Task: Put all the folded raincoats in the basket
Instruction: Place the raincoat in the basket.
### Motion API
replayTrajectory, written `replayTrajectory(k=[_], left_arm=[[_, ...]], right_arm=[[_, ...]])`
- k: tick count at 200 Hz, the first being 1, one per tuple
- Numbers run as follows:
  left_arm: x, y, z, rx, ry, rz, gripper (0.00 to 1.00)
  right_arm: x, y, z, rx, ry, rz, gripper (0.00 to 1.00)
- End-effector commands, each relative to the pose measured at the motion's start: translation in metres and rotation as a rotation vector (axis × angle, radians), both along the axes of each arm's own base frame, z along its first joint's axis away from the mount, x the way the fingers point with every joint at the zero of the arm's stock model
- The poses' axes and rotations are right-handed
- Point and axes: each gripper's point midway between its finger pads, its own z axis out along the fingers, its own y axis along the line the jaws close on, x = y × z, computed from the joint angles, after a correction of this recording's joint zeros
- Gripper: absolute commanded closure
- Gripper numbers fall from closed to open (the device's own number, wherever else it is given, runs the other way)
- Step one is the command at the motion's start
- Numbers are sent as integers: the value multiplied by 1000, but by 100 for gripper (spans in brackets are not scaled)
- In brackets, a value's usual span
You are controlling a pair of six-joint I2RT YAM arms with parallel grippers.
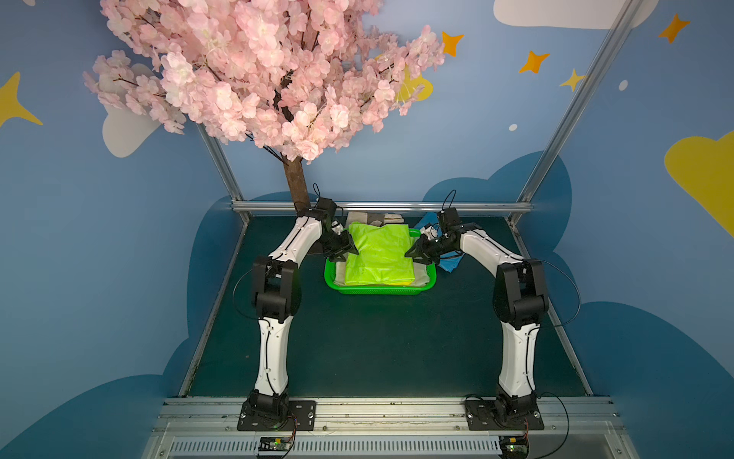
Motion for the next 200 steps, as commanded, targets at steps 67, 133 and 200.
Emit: replayTrajectory(k=[67,133,200], left_arm=[[18,-15,80,-126,-198,-17,64],[62,-26,38,-157,-177,12,93],[65,-21,6,-108,-116,30,90]], right_arm=[[19,11,101,181,-139,6,79],[60,53,64,230,-53,-12,100],[58,43,5,28,-23,-27,100]])
